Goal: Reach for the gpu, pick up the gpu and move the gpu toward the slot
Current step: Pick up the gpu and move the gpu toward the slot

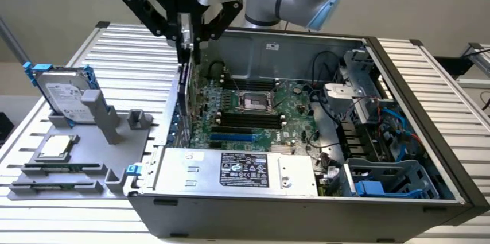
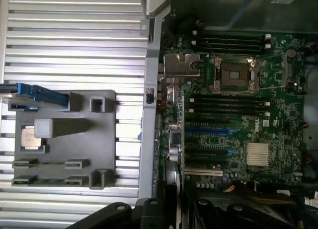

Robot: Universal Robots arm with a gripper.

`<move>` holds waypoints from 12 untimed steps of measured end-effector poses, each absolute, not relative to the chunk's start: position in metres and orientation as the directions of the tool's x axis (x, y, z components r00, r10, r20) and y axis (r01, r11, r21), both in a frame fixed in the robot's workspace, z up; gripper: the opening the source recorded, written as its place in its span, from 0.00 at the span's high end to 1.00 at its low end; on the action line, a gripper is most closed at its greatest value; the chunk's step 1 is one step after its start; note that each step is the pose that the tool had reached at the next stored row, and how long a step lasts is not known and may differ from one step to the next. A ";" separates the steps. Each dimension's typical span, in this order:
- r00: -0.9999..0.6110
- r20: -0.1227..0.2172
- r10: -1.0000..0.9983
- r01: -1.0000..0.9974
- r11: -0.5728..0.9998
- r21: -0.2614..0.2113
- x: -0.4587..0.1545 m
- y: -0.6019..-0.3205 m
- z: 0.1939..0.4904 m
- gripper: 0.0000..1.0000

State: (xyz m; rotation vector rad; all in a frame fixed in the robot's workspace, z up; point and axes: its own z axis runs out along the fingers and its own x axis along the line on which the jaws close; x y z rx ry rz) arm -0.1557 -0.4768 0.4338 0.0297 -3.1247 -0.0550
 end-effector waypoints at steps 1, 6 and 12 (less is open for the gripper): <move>-1.000 0.017 -0.019 -0.019 0.999 0.035 -0.151 -0.477 0.434 0.74; -1.000 0.023 -0.019 -0.018 0.999 0.035 -0.129 -0.477 0.433 0.74; -0.999 0.032 -0.019 -0.018 0.999 0.036 -0.101 -0.477 0.432 0.74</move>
